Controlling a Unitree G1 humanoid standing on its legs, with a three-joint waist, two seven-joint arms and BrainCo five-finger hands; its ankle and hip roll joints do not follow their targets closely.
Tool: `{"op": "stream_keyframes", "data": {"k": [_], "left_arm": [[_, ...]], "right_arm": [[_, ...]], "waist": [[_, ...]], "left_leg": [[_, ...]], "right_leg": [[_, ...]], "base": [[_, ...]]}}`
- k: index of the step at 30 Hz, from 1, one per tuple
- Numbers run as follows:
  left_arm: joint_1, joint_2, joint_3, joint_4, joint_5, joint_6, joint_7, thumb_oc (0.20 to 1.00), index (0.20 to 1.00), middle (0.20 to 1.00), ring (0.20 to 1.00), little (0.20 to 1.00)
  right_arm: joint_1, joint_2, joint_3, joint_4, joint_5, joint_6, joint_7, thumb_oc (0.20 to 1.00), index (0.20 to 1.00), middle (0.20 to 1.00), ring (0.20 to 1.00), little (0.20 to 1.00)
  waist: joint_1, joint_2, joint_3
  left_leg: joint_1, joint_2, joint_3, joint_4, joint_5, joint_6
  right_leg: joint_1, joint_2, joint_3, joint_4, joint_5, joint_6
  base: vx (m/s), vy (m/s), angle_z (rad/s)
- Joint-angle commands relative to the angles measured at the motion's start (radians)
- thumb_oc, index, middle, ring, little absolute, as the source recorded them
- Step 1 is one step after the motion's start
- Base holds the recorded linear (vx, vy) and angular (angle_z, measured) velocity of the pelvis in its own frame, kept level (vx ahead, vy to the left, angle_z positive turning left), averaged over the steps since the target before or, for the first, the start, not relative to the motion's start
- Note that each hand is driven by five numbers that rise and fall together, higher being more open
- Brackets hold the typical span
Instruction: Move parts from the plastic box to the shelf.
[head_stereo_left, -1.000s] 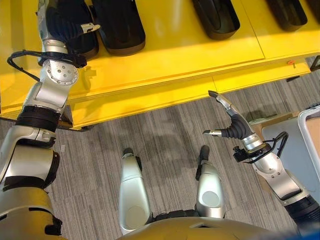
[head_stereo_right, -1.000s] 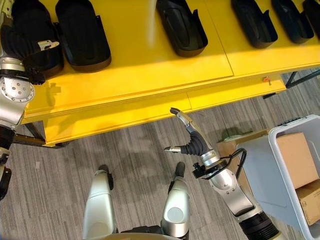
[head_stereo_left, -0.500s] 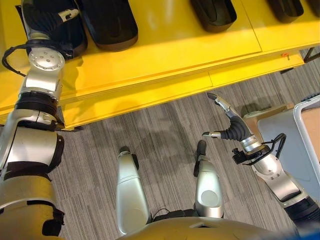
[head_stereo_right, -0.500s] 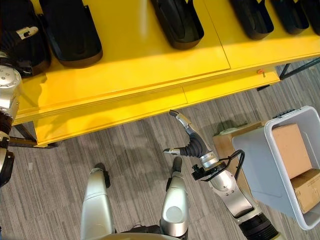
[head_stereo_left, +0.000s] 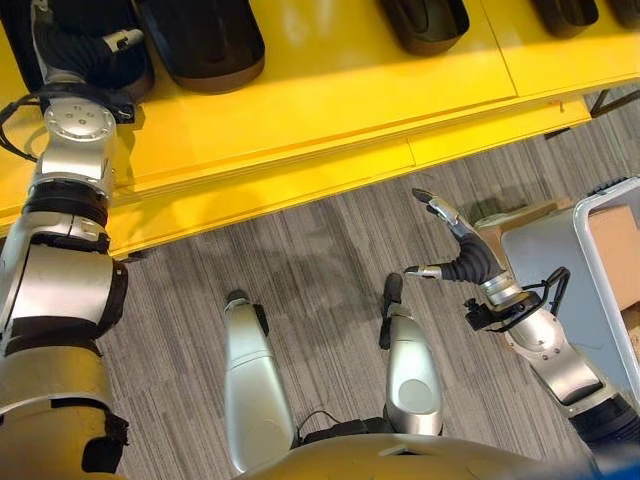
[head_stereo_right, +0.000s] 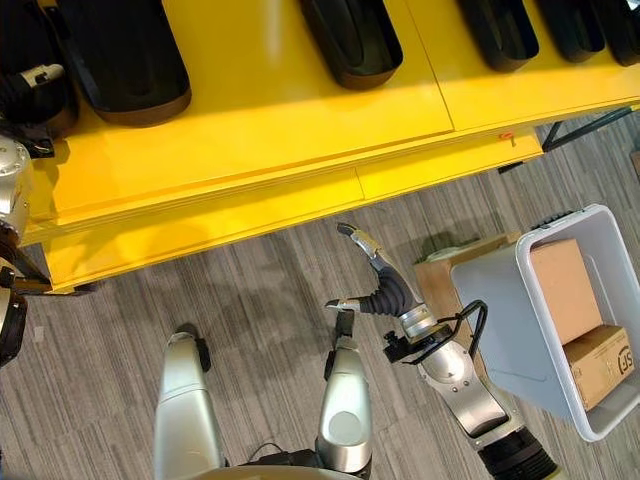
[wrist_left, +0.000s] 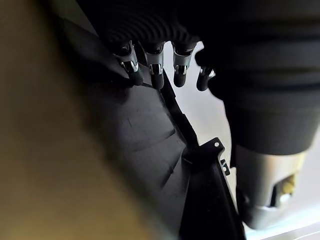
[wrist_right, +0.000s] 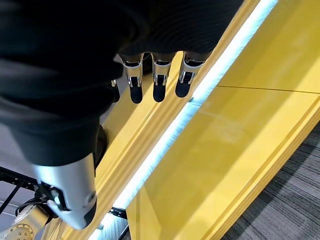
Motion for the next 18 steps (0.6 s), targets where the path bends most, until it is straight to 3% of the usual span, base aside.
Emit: {"op": "stream_keyframes", "data": {"k": [1,18], "left_arm": [[-0.048,0.017,0.011,0.059,0.027,-0.006,-0.019,1.000,1.000,1.000,1.000,1.000],[-0.013,0.061,0.059,0.114,0.067,0.032,-0.026,1.000,1.000,1.000,1.000,1.000]], "right_arm": [[-0.011,-0.042,-0.056,-0.026,0.041,-0.057,-0.002,1.000,1.000,1.000,1.000,1.000],[0.036,-0.070,-0.064,-0.051,0.047,-0.054,0.027,1.000,1.000,1.000,1.000,1.000]], "waist": [[0.021,0.005,0.010],[0.029,-0.019,0.011]], "left_leg": [[0.075,-0.019,0.103,-0.166,0.074,0.048],[0.036,-0.016,0.100,-0.136,0.059,0.050]], "right_leg": [[-0.027,-0.013,0.018,0.158,-0.081,0.033],[-0.036,-0.009,0.016,0.134,-0.054,0.037]], "base": [[0.00,0.000,0.00],[0.00,0.000,0.00]]}}
